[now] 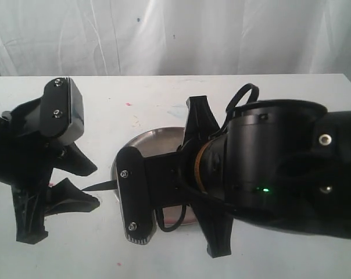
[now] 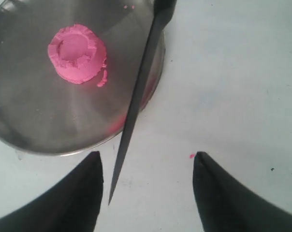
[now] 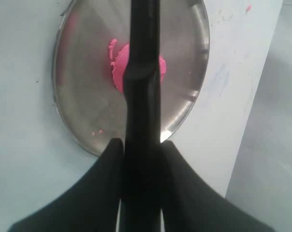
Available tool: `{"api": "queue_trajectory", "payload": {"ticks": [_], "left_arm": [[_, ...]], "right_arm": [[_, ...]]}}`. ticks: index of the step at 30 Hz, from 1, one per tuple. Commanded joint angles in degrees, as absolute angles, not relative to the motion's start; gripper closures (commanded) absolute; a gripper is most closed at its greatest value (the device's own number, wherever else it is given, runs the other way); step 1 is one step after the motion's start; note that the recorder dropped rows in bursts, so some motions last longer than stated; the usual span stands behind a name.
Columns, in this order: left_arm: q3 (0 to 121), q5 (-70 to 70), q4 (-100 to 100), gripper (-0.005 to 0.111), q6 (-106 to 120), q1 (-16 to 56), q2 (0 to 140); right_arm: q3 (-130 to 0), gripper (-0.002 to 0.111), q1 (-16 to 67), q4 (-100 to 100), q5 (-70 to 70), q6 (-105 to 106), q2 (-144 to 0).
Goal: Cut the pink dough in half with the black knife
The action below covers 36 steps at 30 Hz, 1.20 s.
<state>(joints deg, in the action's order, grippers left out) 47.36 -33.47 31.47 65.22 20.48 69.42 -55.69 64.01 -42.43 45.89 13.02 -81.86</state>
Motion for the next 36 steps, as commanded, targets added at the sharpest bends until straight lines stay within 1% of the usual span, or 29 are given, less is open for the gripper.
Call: {"api": "queue_trajectory", "payload": {"ticks": [1,6,11,16,21,23,26,28,35,36], "left_arm": [[47.46,-34.58,35.69,0.048,71.15,20.82,71.51],[47.46,-33.01,36.24,0.049,72.43,20.82,73.49],[47.46,-31.15,39.73,0.054,74.03,20.82,73.77],[47.46,-31.51,45.62,0.054,76.90,20.82,75.04],[47.46,-31.44,45.73,0.054,76.99,20.82,76.42],[47.46,-31.31,45.73,0.056,77.29,20.82,76.65],[47.46,-30.83,45.85,0.063,77.29,20.82,76.68],[47.46,-30.79,46.08,0.071,77.29,20.82,76.83],[47.46,-32.15,48.56,0.093,77.29,20.82,79.80],[47.46,-31.63,48.56,0.097,77.29,20.82,79.95]], "right_arm": [[-56.07,0.108,65.31,-43.80,44.92,14.04,-81.27],[-56.07,0.108,65.65,-43.80,45.02,14.55,-81.27],[-56.07,0.108,65.65,-43.80,45.42,14.55,-81.27],[-56.07,0.108,65.65,-43.80,44.91,14.55,-81.27],[-56.07,0.108,65.65,-43.80,45.14,14.55,-81.27],[-56.07,0.108,65.65,-43.80,45.29,14.55,-81.27],[-56.07,0.108,65.65,-43.80,45.29,14.55,-81.27],[-56.07,0.108,65.65,-43.80,45.29,14.55,-81.27],[-56.07,0.108,65.65,-43.80,45.29,14.55,-81.27],[-56.07,0.108,65.65,-43.80,45.29,14.55,-81.27]]}}
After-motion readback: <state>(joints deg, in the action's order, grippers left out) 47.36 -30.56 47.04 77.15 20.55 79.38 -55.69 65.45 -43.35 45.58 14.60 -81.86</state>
